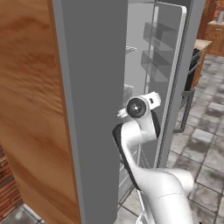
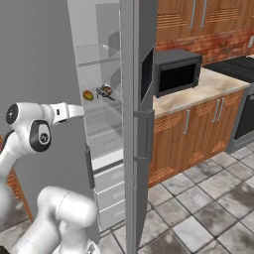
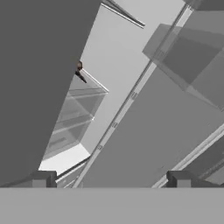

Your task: Open the fridge, remove the mango, potato, and fish, and place them on any counter.

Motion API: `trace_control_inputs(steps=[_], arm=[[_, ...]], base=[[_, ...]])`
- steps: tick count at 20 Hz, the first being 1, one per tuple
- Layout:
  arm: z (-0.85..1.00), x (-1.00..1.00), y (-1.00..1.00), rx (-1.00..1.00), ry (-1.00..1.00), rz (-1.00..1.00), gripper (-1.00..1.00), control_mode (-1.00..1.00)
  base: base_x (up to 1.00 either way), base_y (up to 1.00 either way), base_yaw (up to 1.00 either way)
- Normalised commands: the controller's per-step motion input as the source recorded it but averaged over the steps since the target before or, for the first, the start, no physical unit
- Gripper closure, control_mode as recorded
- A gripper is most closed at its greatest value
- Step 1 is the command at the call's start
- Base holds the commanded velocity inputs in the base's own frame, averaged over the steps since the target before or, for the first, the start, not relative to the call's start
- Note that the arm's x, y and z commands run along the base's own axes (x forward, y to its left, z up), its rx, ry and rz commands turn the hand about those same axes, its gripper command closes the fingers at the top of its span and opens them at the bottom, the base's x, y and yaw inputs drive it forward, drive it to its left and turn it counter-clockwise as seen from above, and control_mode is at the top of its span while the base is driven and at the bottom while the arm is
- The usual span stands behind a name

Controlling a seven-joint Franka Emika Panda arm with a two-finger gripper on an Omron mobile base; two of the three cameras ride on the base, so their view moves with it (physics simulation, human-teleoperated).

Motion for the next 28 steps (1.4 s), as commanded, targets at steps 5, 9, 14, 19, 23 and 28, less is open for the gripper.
trace_control_inputs(steps=[5, 9, 14, 19, 23, 28], arm=[[-0.13, 0.66, -0.37, 0.0, 0.0, -0.01, -1.0, -1.0], [-0.06, 0.42, -0.47, 0.0, 0.0, 0.0, -1.0, -1.0], [-0.14, 0.48, -0.3, 0.0, 0.0, 0.01, -1.0, -1.0], [-0.17, 0.52, -0.29, 0.0, 0.0, 0.0, -1.0, -1.0], [-0.17, 0.52, -0.54, 0.0, 0.0, 0.0, -1.0, -1.0], [-0.15, 0.25, -0.67, 0.0, 0.0, 0.0, -1.0, -1.0]], base=[[0.0, 0.0, 0.0], [0.0, 0.0, 0.0], [0.0, 0.0, 0.0], [0.0, 0.0, 0.0], [0.0, 0.0, 0.0], [0.0, 0.0, 0.0]])
